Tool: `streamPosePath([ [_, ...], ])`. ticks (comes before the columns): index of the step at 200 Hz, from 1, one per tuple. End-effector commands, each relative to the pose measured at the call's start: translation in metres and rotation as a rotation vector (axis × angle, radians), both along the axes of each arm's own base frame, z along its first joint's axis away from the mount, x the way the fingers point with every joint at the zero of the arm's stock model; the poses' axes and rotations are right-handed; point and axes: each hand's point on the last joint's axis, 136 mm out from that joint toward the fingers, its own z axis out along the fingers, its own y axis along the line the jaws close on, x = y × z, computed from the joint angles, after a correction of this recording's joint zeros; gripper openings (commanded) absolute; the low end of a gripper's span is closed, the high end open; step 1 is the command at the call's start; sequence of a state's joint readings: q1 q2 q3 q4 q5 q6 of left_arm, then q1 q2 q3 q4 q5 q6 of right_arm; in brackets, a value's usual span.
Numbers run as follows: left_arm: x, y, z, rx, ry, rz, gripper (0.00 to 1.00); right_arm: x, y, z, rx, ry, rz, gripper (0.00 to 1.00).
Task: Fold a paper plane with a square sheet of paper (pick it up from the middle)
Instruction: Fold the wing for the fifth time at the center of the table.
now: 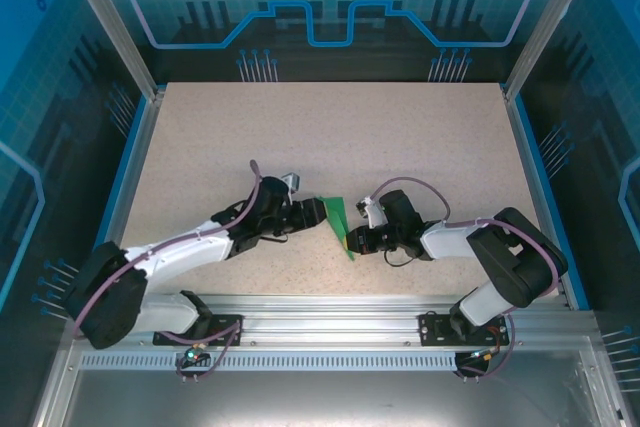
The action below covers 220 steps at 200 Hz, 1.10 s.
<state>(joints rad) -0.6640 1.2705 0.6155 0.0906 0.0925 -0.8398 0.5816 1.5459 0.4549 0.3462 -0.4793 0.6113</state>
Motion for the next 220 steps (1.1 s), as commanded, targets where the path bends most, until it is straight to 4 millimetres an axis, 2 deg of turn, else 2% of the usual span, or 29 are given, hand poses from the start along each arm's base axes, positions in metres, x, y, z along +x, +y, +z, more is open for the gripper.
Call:
streamPosePath([
  [1, 0.007, 0.01, 0.007, -0.003, -0.102, 0.047, 0.7, 0.0, -0.006, -0.008, -0.005, 0.033, -0.03, 0.09],
  [23, 0.007, 0.005, 0.002, -0.018, -0.095, 0.036, 0.74, 0.0, -0.006, -0.009, -0.002, 0.039, -0.036, 0.09],
  [43, 0.005, -0.01, -0.003, -0.053, -0.069, -0.031, 0.73, 0.0, -0.007, -0.01, 0.0, 0.046, -0.044, 0.09],
  [75, 0.003, -0.04, -0.008, -0.109, 0.01, -0.145, 0.62, -0.001, -0.008, -0.013, -0.005, 0.057, -0.055, 0.1],
  [93, 0.006, -0.049, -0.013, -0.143, 0.035, -0.159, 0.57, -0.001, -0.009, -0.015, -0.003, 0.066, -0.062, 0.1],
  [146, 0.009, -0.064, -0.031, -0.152, 0.091, -0.198, 0.56, -0.001, -0.009, -0.02, 0.019, 0.092, -0.085, 0.1],
  [220, 0.015, -0.078, -0.042, -0.15, 0.119, -0.236, 0.56, -0.002, -0.01, -0.019, 0.018, 0.09, -0.089, 0.12],
])
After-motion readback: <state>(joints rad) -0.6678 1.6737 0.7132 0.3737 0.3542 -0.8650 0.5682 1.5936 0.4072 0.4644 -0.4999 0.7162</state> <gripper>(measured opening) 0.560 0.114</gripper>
